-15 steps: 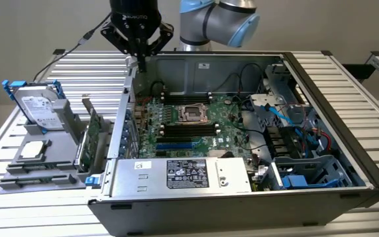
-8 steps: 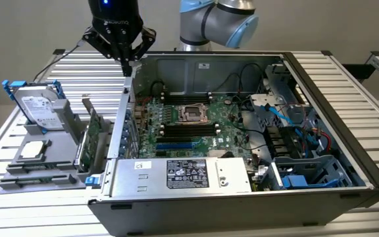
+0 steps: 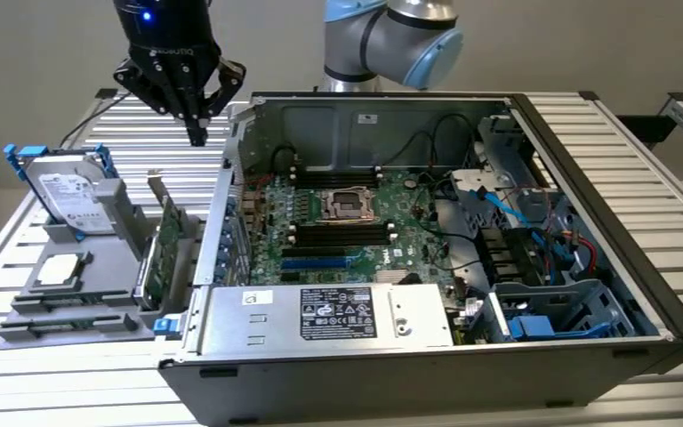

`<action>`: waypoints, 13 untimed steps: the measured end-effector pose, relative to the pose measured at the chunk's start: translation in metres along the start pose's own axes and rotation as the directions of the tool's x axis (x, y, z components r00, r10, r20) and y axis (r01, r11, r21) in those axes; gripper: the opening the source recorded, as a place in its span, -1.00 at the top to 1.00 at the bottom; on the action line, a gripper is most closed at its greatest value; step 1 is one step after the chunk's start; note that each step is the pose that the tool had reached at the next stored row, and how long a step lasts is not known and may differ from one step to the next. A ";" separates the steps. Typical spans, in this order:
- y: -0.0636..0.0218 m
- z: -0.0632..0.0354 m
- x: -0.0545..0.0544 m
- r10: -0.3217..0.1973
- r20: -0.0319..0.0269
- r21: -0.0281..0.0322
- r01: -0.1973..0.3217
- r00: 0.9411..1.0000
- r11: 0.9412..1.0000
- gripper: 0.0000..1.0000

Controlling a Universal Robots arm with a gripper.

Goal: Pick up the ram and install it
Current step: 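Reach for the ram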

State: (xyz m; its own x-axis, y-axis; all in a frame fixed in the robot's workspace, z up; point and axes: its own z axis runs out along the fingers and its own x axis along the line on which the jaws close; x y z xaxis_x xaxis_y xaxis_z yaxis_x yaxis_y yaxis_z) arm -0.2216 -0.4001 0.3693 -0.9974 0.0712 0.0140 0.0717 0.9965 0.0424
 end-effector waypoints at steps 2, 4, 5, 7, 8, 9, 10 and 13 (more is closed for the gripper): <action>-0.0016 0.0019 0.009 0.000 0.000 0.000 0.000 1.000 1.000 0.79; -0.0037 0.0032 0.018 0.000 0.000 0.000 0.000 1.000 1.000 0.79; -0.0047 0.0038 0.022 0.000 0.000 0.000 0.000 1.000 1.000 0.79; -0.0069 0.0049 0.031 0.000 0.000 0.000 0.000 1.000 1.000 0.79; -0.0081 0.0055 0.036 0.000 0.000 0.000 0.000 1.000 1.000 0.79; -0.0093 0.0060 0.040 0.000 0.000 0.000 0.000 1.000 1.000 0.79; -0.0105 0.0065 0.044 0.000 0.000 0.000 0.000 1.000 1.000 0.79; -0.0142 0.0082 0.055 0.000 0.000 0.000 0.000 1.000 1.000 0.79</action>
State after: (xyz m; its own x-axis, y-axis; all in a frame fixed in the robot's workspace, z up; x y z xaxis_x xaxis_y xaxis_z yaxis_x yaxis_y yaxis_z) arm -0.2779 -0.4100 0.3613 -0.9974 0.0712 0.0143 0.0718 0.9965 0.0423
